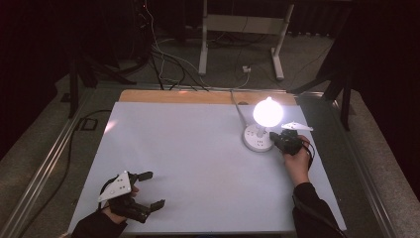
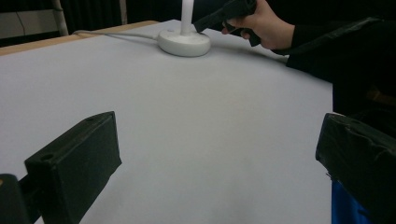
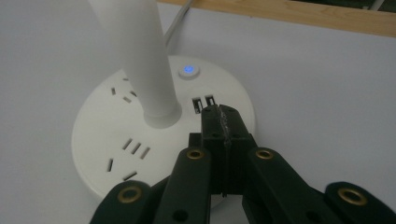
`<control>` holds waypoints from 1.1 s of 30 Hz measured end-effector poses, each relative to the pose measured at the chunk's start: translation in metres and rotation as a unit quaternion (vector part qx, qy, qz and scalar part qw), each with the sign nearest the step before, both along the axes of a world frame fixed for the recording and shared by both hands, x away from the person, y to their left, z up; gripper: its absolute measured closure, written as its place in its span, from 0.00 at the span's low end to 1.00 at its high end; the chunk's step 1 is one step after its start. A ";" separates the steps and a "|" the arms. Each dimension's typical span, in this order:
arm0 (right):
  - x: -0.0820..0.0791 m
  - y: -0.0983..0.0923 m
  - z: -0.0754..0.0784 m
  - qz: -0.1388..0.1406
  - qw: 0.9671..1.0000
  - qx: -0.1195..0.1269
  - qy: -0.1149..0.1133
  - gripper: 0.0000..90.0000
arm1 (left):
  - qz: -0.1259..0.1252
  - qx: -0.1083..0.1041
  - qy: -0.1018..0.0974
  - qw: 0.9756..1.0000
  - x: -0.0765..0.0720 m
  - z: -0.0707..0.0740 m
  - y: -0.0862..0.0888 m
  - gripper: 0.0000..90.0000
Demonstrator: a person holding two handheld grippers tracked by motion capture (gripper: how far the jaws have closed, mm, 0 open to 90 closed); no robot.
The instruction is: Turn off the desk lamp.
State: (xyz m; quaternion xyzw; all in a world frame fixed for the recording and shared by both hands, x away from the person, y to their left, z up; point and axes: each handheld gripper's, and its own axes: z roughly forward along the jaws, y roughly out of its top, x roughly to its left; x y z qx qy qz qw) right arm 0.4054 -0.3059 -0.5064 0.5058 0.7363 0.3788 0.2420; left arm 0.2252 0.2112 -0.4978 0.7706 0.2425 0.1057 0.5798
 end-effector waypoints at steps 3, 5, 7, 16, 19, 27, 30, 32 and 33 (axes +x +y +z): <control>0.000 -0.001 -0.001 -0.005 1.000 0.001 0.000 1.00 | -0.002 0.001 -0.001 1.000 -0.001 0.000 0.000 0.01; -0.001 0.000 -0.001 -0.004 1.000 -0.001 -0.004 1.00 | -0.003 0.002 -0.001 1.000 0.000 0.000 -0.001 0.01; -0.001 -0.001 -0.003 -0.009 1.000 -0.003 -0.006 1.00 | -0.003 0.002 -0.001 1.000 0.000 0.000 -0.001 0.01; -0.006 -0.002 0.010 -0.004 0.999 0.024 -0.025 1.00 | -0.001 0.002 -0.001 1.000 0.000 0.000 0.000 0.01; -0.007 0.001 0.014 0.001 0.999 0.025 -0.030 0.98 | 0.000 0.000 0.000 1.000 0.000 0.000 0.000 0.01; -0.010 0.002 0.024 0.024 0.998 0.034 -0.045 0.59 | 0.000 0.001 -0.002 1.000 0.000 0.001 0.000 0.01; -0.012 0.001 0.028 0.019 0.998 0.030 -0.043 0.43 | 0.000 0.000 -0.002 1.000 0.000 0.001 0.000 0.01; -0.013 -0.001 0.030 0.020 0.998 0.030 -0.044 0.35 | -0.001 0.000 -0.002 1.000 -0.001 0.001 0.000 0.01; -0.014 -0.001 0.030 0.022 0.998 0.028 -0.043 0.34 | -0.001 0.000 -0.002 1.000 -0.001 0.001 0.000 0.01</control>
